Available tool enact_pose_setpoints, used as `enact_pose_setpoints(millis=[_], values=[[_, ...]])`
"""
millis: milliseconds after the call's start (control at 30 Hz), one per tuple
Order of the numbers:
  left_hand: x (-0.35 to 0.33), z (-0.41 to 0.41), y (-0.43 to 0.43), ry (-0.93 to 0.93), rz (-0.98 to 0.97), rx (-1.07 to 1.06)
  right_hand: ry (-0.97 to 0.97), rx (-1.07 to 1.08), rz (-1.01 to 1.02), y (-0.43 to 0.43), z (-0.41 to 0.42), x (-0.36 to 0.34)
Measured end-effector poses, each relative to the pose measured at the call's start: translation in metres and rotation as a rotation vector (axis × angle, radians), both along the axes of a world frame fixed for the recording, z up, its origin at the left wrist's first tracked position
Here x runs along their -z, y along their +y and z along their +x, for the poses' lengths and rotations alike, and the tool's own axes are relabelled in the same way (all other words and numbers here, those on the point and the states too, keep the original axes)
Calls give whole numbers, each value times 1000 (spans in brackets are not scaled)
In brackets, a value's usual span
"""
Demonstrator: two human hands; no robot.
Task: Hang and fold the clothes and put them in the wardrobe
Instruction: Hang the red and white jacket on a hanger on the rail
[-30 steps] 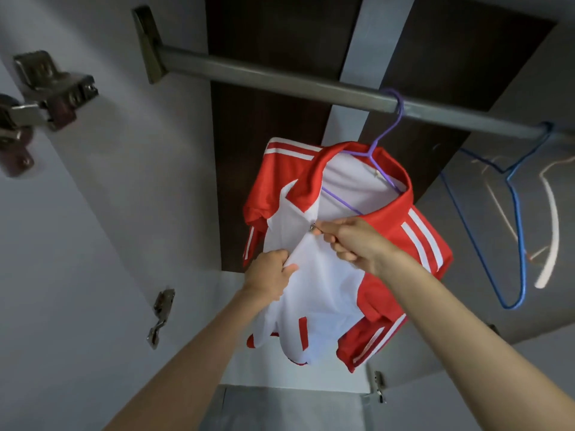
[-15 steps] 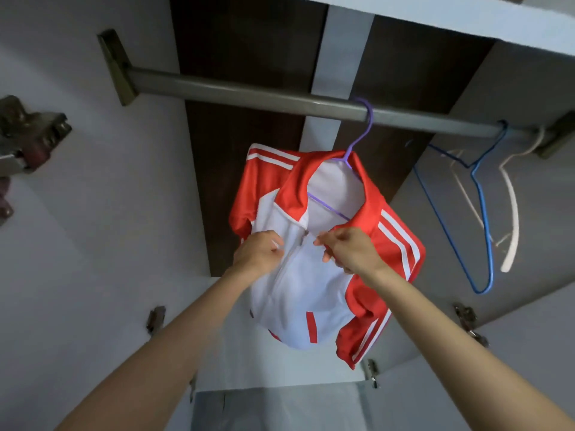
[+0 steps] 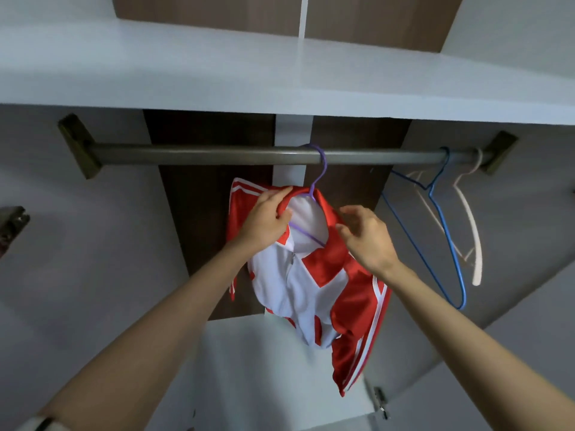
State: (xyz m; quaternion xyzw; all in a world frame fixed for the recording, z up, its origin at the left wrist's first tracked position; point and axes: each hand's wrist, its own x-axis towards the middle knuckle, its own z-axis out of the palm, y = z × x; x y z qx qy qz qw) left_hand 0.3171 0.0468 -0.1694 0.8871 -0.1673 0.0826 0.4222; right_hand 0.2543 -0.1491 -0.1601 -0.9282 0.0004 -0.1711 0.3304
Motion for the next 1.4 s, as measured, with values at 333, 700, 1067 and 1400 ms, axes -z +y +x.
enact_pose_setpoints(millis=[333, 700, 1067, 1400], values=[[0, 44, -35, -122, 260, -32, 169, -134, -322, -1, 34, 8], [1, 60, -93, -38, 83, 87, 60, 46, -110, -48, 18, 13], [-3, 53, -156, 132, -43, 105, 85, 142, 29, -80, 7, 12], [-23, 2, -117, 110, -168, 154, 172, 90, -2, -82, -14, -1]])
